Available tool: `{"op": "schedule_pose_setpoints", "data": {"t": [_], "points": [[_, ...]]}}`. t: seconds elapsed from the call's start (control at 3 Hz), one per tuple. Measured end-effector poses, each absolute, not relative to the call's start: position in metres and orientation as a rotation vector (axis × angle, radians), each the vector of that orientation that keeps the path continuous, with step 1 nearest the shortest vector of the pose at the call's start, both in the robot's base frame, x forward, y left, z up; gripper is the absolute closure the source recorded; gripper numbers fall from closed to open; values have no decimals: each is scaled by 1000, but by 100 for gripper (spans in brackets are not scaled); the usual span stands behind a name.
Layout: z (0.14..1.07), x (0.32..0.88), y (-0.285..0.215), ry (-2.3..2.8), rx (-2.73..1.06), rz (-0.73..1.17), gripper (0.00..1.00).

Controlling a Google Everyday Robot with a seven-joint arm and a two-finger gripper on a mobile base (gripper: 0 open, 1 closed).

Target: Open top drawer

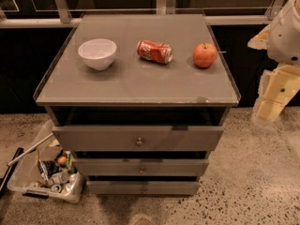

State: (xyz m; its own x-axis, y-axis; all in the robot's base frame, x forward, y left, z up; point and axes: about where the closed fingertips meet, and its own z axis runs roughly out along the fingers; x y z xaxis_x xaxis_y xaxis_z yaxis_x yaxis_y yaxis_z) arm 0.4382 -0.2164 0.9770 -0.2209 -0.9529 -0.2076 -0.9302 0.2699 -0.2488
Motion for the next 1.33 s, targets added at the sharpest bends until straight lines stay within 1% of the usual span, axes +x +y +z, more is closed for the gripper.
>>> {"op": "schedule_pose_setpoints", "data": {"t": [0.67,1.0,1.33], "points": [[974,438,-218,2217,-1717,-136,0],[950,436,-220,2173,-1735,-102,0],[921,436,-221,2096,-1749,-11,0]]}}
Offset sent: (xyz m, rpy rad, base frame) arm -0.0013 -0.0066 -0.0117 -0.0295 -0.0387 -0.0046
